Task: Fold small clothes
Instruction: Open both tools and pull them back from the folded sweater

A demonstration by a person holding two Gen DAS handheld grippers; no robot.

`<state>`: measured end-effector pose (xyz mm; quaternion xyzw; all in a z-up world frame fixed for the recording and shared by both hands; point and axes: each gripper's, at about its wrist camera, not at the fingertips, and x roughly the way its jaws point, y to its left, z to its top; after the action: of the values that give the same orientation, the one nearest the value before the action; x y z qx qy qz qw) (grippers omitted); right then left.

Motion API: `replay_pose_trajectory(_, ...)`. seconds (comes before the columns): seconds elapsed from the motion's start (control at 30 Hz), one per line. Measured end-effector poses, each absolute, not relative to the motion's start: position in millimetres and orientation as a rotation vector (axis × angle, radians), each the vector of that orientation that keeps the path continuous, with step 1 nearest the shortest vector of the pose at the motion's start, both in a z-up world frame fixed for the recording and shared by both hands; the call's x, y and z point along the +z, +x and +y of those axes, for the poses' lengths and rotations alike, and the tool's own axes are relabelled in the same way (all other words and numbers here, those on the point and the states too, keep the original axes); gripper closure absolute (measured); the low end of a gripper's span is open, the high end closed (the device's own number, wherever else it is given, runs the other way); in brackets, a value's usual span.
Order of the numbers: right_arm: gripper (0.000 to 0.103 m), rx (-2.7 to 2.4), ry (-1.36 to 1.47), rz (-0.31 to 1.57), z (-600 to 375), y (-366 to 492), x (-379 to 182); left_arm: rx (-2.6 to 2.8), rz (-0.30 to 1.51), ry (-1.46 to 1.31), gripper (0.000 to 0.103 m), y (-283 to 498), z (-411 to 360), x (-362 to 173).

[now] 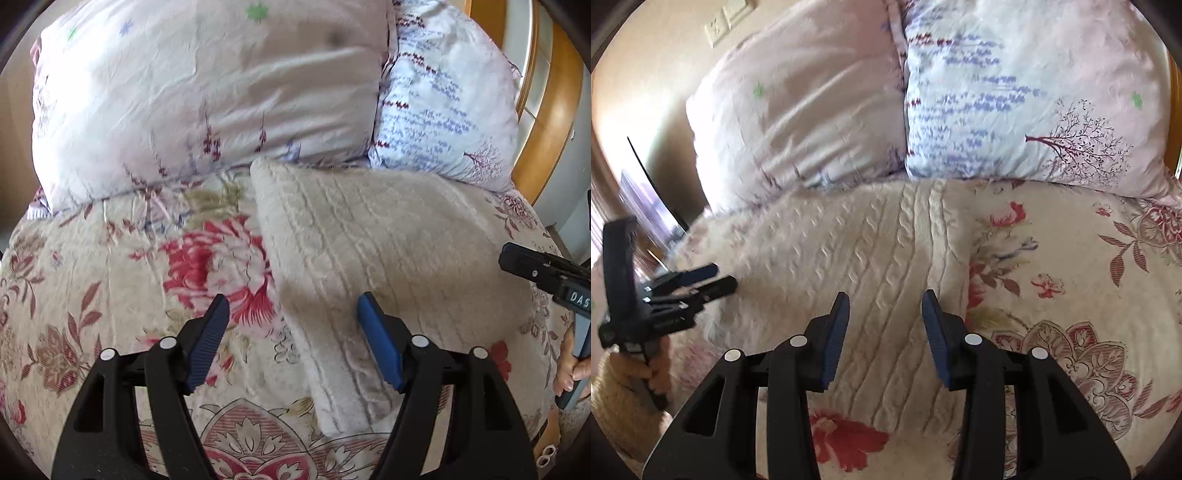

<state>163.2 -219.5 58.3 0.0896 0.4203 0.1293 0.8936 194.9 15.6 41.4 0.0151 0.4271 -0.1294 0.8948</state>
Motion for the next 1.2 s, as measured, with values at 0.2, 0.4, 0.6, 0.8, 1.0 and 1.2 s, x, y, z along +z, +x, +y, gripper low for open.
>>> replay_pose_trajectory(0.2, 0.056, 0.22, 0.11, 0.939, -208.5, 168.2, 42.8, -0.266, 0.913, 0.046, 0.022, 198.5, 12.1, 29.5)
replay_pose_trajectory(0.4, 0.048, 0.2, 0.115, 0.938, -209.6, 170.8, 42.8, -0.296, 0.981, -0.161, 0.013, 208.1, 33.6, 13.8)
replay_pose_trajectory(0.6, 0.005, 0.133, 0.143, 0.816, -223.4, 138.0, 74.3, -0.339, 0.88, -0.21, 0.014, 166.2, 46.1, 37.8)
replay_pose_trajectory(0.8, 0.001, 0.008, 0.105, 0.754, -224.6, 101.9, 82.2, -0.235, 0.842, -0.106, 0.002, 122.5, 35.7, 48.3)
replay_pose_trajectory(1.0, 0.001, 0.004, 0.13, 0.875, -207.6, 86.3, 56.4, -0.169, 0.945, -0.022, 0.002, 111.6, 15.4, 27.2)
replay_pose_trajectory(1.2, 0.001, 0.009, 0.093, 0.923, -183.8, 84.4, 40.1, -0.146, 0.992, 0.036, 0.002, 108.1, -1.3, 13.2)
